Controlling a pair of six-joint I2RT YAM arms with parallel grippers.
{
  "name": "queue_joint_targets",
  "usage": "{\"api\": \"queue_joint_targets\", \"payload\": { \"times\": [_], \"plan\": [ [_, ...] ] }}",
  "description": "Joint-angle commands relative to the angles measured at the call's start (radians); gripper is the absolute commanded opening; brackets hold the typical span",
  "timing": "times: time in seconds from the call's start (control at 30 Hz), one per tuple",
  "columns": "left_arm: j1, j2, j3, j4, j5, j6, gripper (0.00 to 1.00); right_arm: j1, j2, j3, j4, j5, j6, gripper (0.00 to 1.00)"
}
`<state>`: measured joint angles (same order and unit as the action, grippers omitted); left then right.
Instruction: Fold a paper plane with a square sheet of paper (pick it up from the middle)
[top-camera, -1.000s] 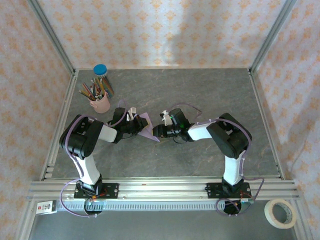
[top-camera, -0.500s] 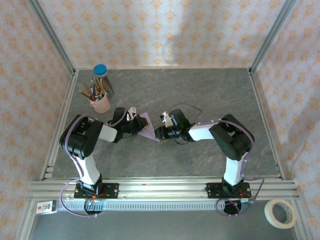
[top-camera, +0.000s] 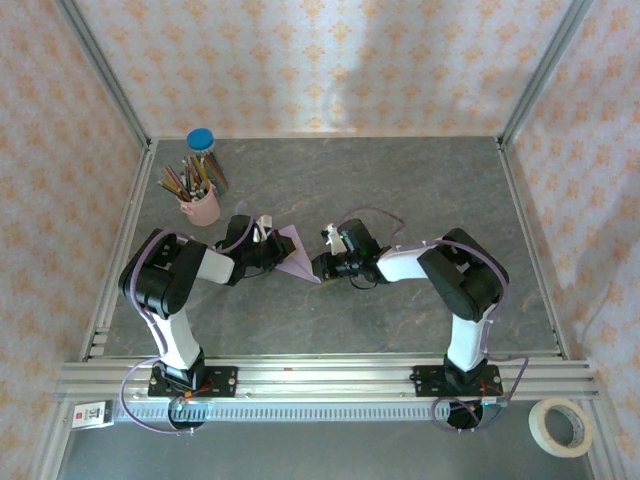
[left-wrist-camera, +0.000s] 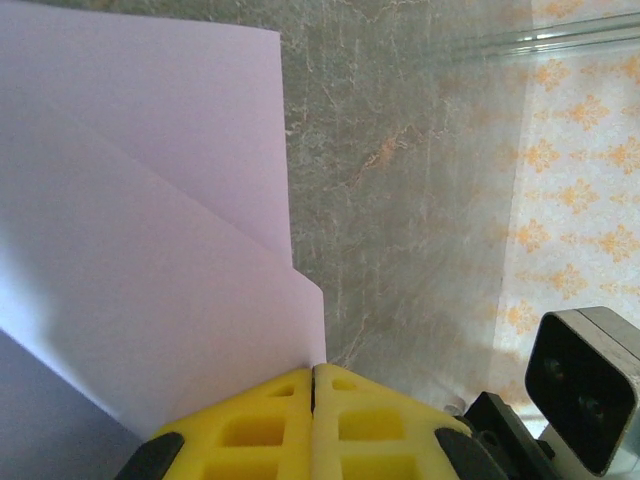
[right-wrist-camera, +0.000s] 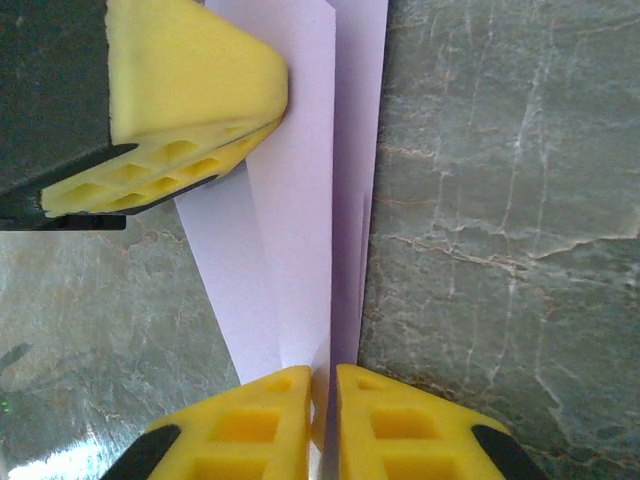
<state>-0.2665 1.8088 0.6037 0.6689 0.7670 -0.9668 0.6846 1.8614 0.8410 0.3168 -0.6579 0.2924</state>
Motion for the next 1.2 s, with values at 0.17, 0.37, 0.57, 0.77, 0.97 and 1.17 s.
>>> {"api": "queue_joint_targets", "payload": {
  "times": [0.17, 0.37, 0.57, 0.77, 0.97, 1.17],
  "plan": [
    [0.001, 0.0, 0.022, -0.015, -0.017, 0.027, 0.07, 0.009, 0.032, 0.007, -0.08, 0.011, 0.022, 0.13],
    [0.001, 0.005, 0.027, -0.008, -0.005, 0.027, 0.07, 0.007, -0.019, 0.047, -0.124, 0.021, 0.096, 0.18],
    [0.001, 0.007, 0.03, -0.01, 0.002, 0.031, 0.07, 0.007, -0.081, 0.057, -0.121, 0.043, 0.148, 0.37],
    [0.001, 0.009, 0.031, -0.012, 0.008, 0.034, 0.07, 0.008, -0.089, 0.07, -0.152, 0.063, 0.173, 0.39],
    [0.002, 0.009, 0.033, -0.014, 0.008, 0.035, 0.07, 0.018, -0.041, 0.087, -0.191, 0.04, 0.15, 0.36],
    [0.001, 0.011, 0.032, -0.013, 0.008, 0.036, 0.07, 0.024, -0.024, 0.09, -0.218, 0.048, 0.135, 0.29]
  ]
}}
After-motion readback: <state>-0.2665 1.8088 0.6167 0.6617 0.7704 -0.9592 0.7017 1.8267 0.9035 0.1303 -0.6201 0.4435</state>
